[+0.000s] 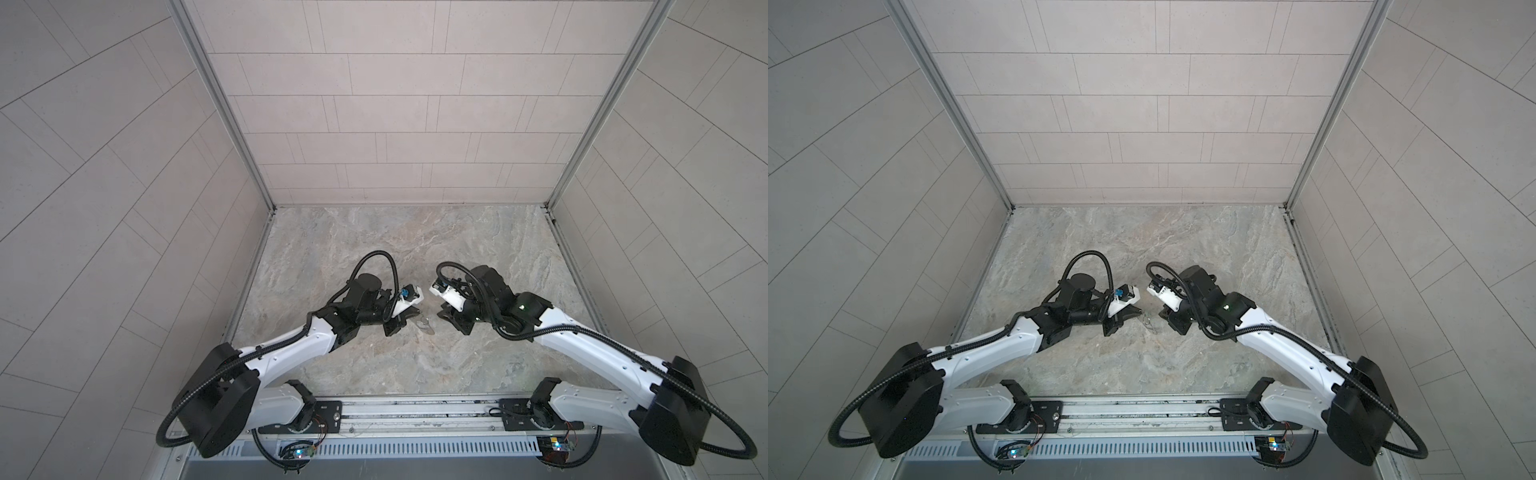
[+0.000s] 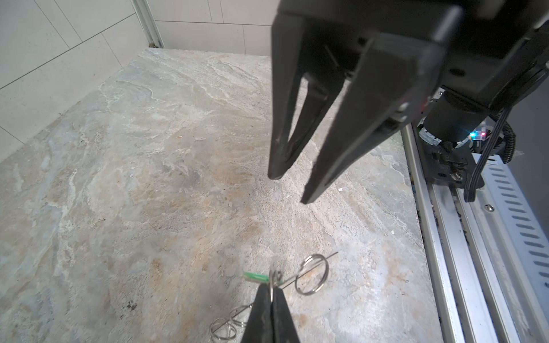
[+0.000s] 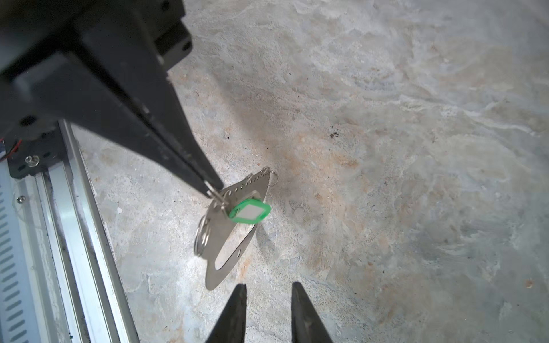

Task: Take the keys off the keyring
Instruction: 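Open the right gripper, releasing the ring, and draw it back from the plate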

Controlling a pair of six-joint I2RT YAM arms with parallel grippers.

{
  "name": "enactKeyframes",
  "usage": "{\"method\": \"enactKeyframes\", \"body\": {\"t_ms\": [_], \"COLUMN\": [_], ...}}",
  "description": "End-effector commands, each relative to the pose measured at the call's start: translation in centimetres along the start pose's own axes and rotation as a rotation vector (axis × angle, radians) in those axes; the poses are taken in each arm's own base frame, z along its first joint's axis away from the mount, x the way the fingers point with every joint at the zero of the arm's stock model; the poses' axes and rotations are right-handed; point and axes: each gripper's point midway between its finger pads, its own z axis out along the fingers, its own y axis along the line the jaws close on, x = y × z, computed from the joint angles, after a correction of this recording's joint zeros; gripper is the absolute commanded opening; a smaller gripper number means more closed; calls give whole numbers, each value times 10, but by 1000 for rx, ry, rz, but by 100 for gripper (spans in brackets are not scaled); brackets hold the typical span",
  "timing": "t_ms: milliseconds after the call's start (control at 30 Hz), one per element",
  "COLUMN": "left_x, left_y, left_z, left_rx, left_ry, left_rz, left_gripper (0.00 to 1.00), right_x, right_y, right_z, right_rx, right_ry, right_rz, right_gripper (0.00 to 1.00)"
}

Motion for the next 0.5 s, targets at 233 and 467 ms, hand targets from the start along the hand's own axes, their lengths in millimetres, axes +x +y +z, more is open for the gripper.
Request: {"method": "enactKeyframes", "body": {"t_ms": [233,467], "left_x": [-18,-20], "left_y": [-6,-12], "left_z": [-3,-4], "left_rx": [46,77], "left_ry": [-52,-60], "left_rz": [42,64], "left_gripper": [0,0], "right_x": [-9,-17], "right_y": [8,15], "right_z": [5,8], "right_rx": [149,132], "right_ry": [-155,-186], "right_rz": [-270,-272], "right_gripper": [25,23]}}
